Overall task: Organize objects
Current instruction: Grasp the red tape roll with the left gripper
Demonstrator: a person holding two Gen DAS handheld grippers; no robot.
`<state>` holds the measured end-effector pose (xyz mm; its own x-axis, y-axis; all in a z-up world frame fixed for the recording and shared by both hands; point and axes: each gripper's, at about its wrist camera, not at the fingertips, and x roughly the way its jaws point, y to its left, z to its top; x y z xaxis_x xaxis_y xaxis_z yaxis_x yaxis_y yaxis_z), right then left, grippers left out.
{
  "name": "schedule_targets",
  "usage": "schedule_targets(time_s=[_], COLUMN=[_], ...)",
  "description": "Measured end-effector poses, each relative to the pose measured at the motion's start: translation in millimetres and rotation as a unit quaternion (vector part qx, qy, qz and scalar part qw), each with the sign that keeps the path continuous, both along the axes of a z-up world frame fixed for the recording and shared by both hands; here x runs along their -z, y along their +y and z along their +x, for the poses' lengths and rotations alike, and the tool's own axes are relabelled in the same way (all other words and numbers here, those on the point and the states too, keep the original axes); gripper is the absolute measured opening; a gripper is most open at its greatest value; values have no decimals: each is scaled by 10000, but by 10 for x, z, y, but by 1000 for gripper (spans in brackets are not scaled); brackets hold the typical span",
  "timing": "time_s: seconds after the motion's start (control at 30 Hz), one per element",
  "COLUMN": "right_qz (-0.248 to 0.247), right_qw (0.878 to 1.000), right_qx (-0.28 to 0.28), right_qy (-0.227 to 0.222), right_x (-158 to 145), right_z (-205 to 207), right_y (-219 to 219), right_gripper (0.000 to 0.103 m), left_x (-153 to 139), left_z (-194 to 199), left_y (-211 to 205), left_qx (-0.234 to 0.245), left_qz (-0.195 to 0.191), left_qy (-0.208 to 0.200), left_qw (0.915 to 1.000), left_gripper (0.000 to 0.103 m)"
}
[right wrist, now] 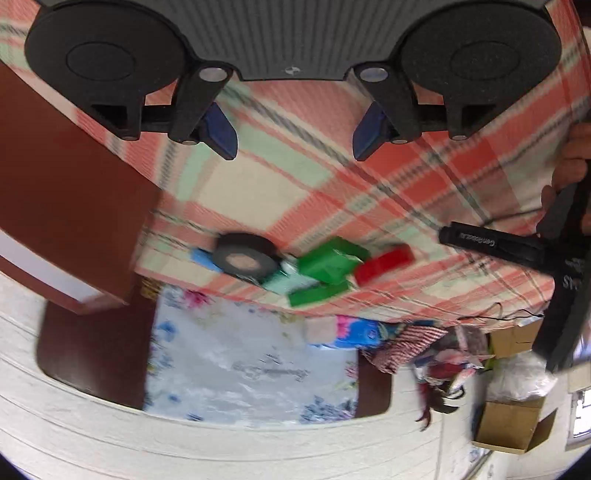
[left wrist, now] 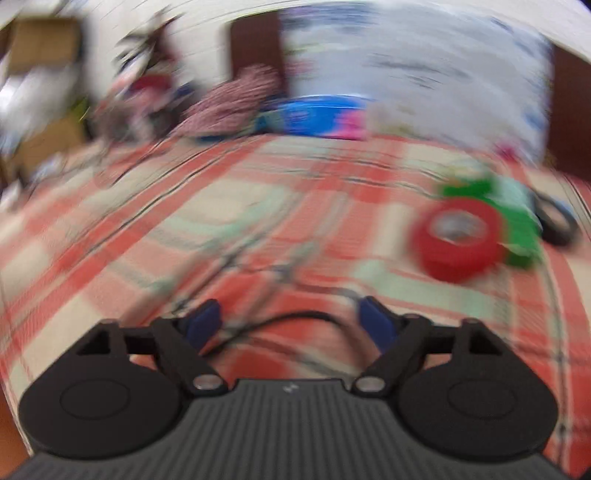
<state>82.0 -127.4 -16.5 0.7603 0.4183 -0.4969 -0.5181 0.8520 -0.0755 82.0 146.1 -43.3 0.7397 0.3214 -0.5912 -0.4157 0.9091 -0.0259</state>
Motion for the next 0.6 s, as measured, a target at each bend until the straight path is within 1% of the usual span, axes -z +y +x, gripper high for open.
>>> schedule_targets(time_s=[0.03, 0.07, 0.1, 0.17, 0.2, 0.27, 0.37, 0.43, 0.5, 0.6], right_qz=[-24, -102, -210, -373, -435, -623, -943, -893, -847, -837], right_qw=[9998, 9992, 9981, 9950, 9935, 9913, 9902, 9912, 9918, 9920], right_qx=[-146, -294, -416, -613, -725, -885, -897, -836, -821, -779], right_qy=[-118, -261, -413, -694, -757, -747, -500, -507, -498, -527], right_x=[-16, -36, -47, -60, -77, -59, 59, 48, 52, 71], right_z=[43, 113, 164, 292, 383, 570, 830, 881, 844, 633], right_y=[132, 286, 451, 749, 878, 1127, 1405, 1425, 1378, 1208], right_gripper=[69, 70, 75, 82, 83, 83, 80, 73, 73, 73], left_x=[-29, -30, -27, -32, -35, -21, 1, 15, 22, 20], left_z=[-16, -17, 3, 27, 39, -33, -82, -62, -40, -37], left_y=[123, 154, 146, 68, 47, 101, 132, 131, 145, 140], left_qx=[-160, -244, -218, -53, 48, 95, 96, 108, 118, 119], left_qz=[-231, -251, -277, -142, -131, -252, -333, -335, -345, -335], left_qy=[-222, -290, -270, -248, -249, -319, -390, -379, -380, -371], left_qw=[9994, 9990, 9990, 9996, 9996, 9991, 9986, 9987, 9986, 9987], left_gripper=[87, 87, 89, 90, 90, 91, 91, 92, 92, 92])
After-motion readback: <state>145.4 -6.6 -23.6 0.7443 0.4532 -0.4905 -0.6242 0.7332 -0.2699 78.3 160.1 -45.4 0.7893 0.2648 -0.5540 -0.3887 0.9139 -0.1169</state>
